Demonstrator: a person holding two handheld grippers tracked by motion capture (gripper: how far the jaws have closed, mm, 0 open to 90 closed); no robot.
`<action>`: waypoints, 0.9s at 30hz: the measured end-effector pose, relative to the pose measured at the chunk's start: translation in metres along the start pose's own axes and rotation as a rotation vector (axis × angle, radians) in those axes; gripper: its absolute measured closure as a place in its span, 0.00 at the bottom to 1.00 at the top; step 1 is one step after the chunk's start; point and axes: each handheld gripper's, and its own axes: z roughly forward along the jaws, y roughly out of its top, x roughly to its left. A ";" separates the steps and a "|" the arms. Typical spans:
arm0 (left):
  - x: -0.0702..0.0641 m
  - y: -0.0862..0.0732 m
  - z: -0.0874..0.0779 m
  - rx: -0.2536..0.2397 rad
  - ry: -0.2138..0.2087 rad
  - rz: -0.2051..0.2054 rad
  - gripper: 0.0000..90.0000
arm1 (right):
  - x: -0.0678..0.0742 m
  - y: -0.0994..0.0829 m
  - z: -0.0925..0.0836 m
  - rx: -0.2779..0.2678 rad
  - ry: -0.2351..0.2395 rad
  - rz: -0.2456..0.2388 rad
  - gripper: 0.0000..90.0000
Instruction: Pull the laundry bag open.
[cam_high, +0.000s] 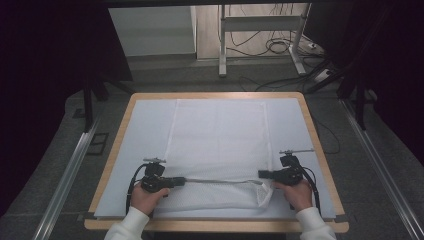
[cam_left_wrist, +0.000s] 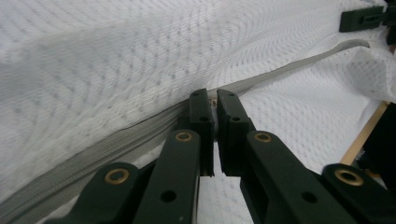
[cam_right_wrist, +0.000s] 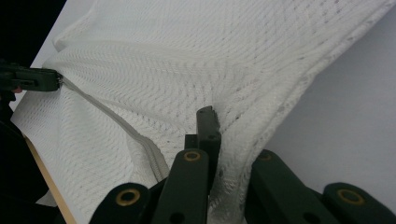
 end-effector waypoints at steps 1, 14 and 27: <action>0.001 0.000 -0.001 -0.005 -0.003 -0.005 0.96 | 0.000 0.000 0.000 0.000 -0.002 0.000 0.99; 0.011 -0.006 -0.015 -0.022 0.007 -0.025 0.96 | 0.000 0.000 0.000 0.000 -0.004 -0.001 0.99; 0.023 -0.014 -0.030 -0.047 0.018 -0.047 0.96 | -0.001 0.000 0.000 0.000 -0.007 -0.008 0.99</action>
